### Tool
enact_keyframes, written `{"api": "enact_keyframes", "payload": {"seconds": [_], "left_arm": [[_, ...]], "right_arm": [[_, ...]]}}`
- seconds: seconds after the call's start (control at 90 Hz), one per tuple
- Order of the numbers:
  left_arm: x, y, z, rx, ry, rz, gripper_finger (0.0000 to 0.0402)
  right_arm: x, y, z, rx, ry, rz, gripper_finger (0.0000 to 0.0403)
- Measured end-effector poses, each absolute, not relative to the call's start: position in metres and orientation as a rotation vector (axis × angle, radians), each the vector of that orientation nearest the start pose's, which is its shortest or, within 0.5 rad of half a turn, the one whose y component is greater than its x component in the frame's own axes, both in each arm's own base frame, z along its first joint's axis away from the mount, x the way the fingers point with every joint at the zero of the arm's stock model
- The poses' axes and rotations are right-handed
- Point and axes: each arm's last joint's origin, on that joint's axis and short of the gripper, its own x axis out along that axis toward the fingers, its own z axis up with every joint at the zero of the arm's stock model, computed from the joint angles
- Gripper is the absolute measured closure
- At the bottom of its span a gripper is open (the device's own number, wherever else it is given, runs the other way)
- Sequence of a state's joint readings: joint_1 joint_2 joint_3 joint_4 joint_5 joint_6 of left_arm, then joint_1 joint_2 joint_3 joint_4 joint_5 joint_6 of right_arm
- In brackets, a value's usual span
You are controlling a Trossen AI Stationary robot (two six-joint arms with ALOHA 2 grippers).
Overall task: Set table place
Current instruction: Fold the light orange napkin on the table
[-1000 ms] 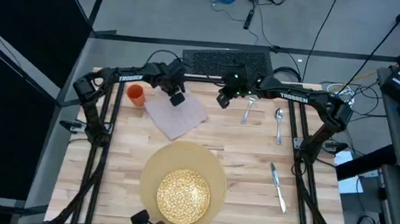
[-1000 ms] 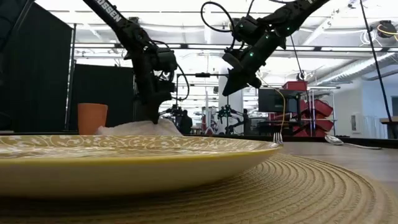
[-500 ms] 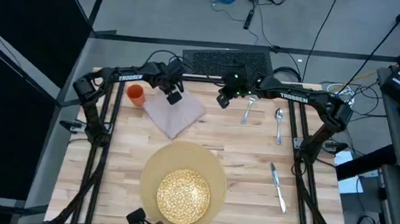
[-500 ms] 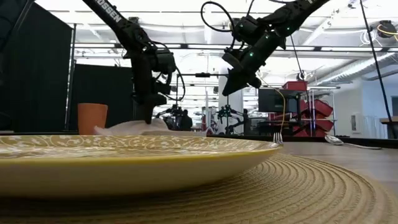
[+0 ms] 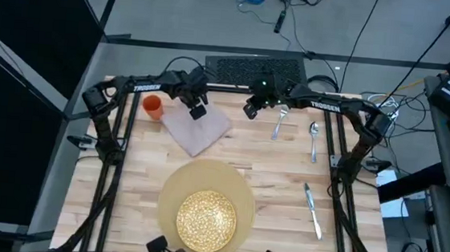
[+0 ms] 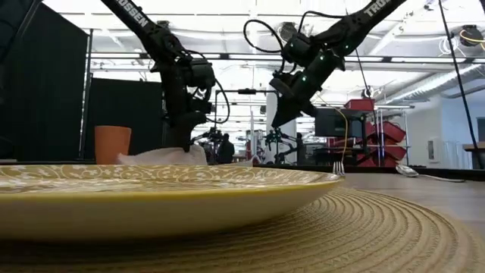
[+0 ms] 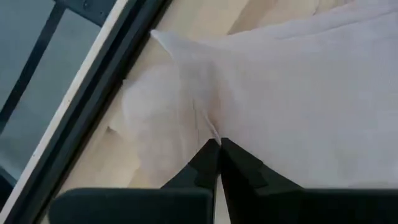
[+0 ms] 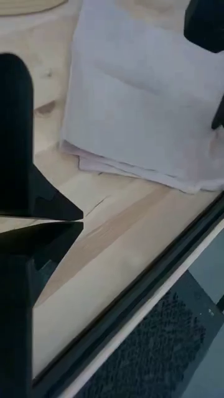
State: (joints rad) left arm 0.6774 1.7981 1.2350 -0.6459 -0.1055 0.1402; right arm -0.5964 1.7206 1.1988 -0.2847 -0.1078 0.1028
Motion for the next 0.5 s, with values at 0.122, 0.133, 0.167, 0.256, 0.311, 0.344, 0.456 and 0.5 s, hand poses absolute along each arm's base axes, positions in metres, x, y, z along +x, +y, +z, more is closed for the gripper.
{"api": "enact_keyframes", "payload": {"seconds": [0.122, 0.133, 0.167, 0.256, 0.311, 0.344, 0.456, 0.5], "left_arm": [[0.2711, 0.2276, 0.1906, -0.257, 1.205, 0.584, 0.0401], [0.2710, 0.2279, 0.1903, -0.261, 1.204, 0.581, 0.0401], [0.2715, 0.2285, 0.1886, -0.270, 1.203, 0.573, 0.0401], [0.2721, 0.2269, 0.1855, -0.296, 1.210, 0.536, 0.0401], [0.2730, 0.2263, 0.1856, -0.298, 1.205, 0.528, 0.0401], [0.2737, 0.2261, 0.1858, -0.296, 1.200, 0.527, 0.0402], [0.2746, 0.2250, 0.1858, -0.287, 1.203, 0.530, 0.0401], [0.2745, 0.2250, 0.1858, -0.287, 1.204, 0.530, 0.0400]], "right_arm": [[0.3071, -0.2044, 0.2251, 0.377, 0.736, -0.498, 0.0403], [0.3071, -0.2043, 0.2251, 0.377, 0.737, -0.498, 0.0403], [0.3071, -0.2042, 0.2250, 0.377, 0.737, -0.497, 0.0403], [0.3071, -0.2043, 0.2251, 0.377, 0.737, -0.497, 0.0403], [0.3070, -0.2043, 0.2250, 0.378, 0.737, -0.497, 0.0403], [0.3070, -0.2044, 0.2250, 0.377, 0.737, -0.497, 0.0403], [0.3070, -0.2043, 0.2250, 0.378, 0.737, -0.497, 0.0403], [0.3070, -0.2043, 0.2250, 0.378, 0.737, -0.497, 0.0403]]}}
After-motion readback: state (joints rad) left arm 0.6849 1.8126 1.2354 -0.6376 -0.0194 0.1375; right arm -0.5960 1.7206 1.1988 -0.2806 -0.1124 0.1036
